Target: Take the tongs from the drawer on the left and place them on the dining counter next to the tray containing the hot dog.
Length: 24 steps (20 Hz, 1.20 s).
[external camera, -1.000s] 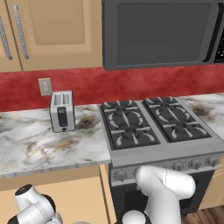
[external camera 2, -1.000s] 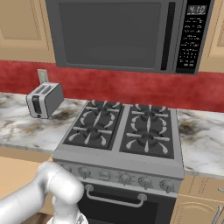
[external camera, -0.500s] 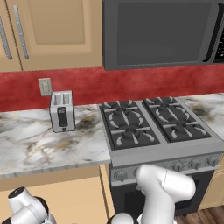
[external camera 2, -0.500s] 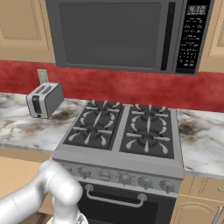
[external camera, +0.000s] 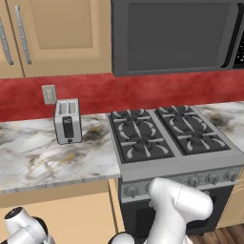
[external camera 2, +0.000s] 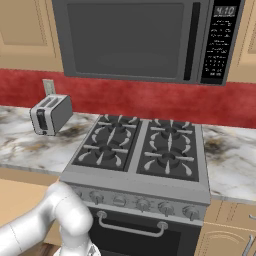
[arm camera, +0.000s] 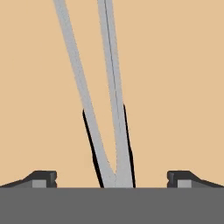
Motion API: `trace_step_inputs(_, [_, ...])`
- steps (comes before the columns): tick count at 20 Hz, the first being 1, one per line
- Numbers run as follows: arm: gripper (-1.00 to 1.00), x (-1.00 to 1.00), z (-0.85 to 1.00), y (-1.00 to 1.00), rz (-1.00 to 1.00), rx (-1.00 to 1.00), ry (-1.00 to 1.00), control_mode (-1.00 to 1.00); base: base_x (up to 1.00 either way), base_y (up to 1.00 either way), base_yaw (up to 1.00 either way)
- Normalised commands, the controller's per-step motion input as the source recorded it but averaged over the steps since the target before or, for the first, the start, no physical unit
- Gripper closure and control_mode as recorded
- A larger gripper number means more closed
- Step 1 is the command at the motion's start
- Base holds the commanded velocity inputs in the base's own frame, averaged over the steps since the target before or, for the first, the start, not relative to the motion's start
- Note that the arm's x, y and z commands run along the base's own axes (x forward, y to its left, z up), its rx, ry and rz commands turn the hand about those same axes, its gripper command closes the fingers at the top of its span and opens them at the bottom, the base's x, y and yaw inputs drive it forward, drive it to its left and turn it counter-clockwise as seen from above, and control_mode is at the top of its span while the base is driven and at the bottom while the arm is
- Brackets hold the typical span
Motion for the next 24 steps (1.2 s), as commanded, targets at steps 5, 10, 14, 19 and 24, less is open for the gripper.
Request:
trace_step_inputs(5, [-1.00,0.02,-0.26,0.21,-0.02,-0.01,0.00,-1.00,0.00,0.00,0.00])
trace_step_inputs(10, [-1.00,0.00,-0.24,0.03,-0.03,-0.01,0.00,-1.00,0.00,0.00,0.00])
trace_step_inputs(14, [-1.00,0.00,-0.28,0.00,-0.01,0.00,0.00,-1.00,0.00,0.00,0.00])
trace_step_inputs(19, [1.00,-0.03,-0.43,-0.01,-0.03,0.00,-0.01,-1.00,0.00,0.00,0.00])
trace_step_inputs(24, [1.00,-0.24,-0.39,-0.16,-0.06,0.00,0.00,-1.00,0.00,0.00,0.00])
